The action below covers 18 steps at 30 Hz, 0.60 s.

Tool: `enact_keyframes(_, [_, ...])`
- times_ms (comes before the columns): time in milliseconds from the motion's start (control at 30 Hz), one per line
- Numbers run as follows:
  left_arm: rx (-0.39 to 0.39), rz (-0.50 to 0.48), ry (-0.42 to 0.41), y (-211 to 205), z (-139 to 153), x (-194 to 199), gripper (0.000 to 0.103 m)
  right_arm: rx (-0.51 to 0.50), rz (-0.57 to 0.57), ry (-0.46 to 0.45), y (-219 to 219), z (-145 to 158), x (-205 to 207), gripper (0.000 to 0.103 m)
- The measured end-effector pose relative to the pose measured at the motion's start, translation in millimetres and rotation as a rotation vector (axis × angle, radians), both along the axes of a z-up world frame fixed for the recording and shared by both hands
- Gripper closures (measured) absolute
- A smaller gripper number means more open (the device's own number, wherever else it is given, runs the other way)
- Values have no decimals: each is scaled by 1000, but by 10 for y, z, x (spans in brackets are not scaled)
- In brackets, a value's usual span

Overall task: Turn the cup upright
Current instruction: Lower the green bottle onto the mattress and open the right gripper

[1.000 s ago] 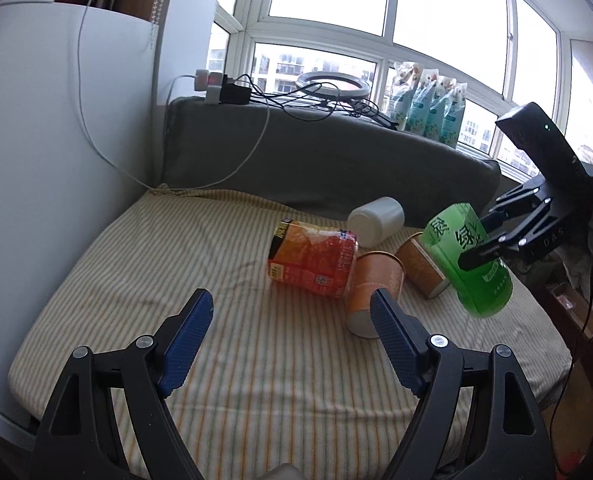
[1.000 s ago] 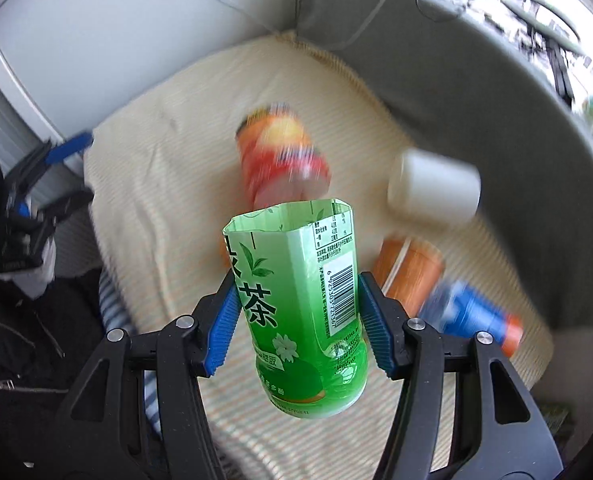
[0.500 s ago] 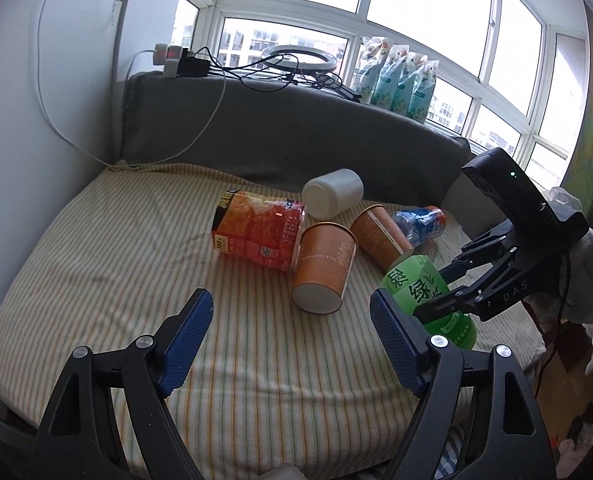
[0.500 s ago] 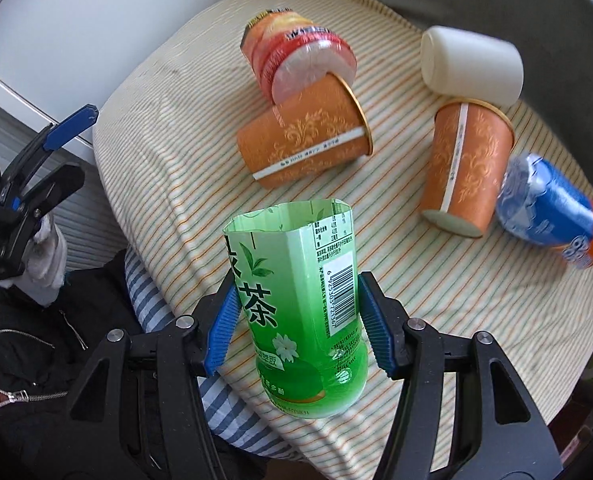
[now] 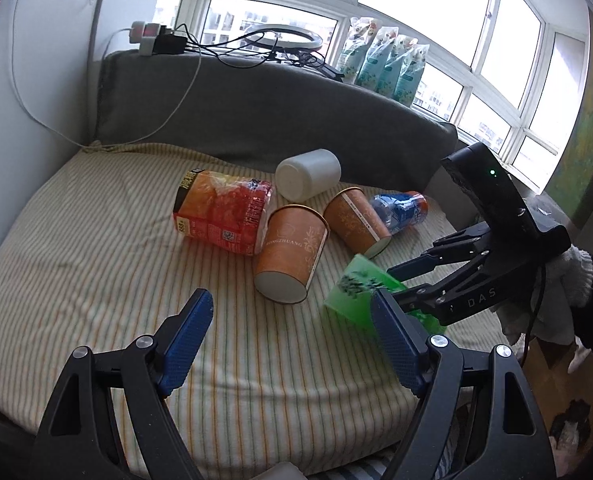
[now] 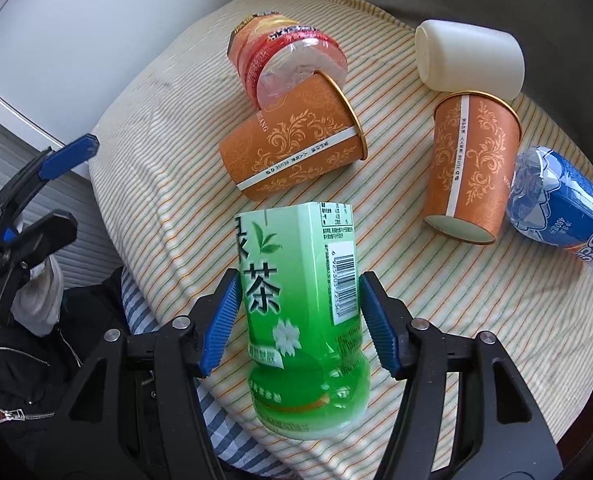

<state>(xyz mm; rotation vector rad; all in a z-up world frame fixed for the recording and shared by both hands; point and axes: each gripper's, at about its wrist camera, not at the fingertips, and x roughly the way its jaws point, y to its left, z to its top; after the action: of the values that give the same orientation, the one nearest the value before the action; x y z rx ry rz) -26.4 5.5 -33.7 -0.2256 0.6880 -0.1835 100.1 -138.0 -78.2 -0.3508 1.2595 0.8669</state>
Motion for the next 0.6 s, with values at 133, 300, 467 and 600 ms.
enact_keyframes(133, [-28,-4,25,-37,-15,43,22,25,-3,-42,-58,70,-33,31])
enact_keyframes(300, [-87,-11,85,-115,-66,135,22,69,-34,-103,-198,216,-107,29])
enact_keyframes(467, [-201,4,166,-159,-154,235,22,108,-95,-170,-409,323,-247,29])
enact_keyframes(600, [-214,20,184,-255,-173,283,22,113,-150,-248,-586,381,-408,29])
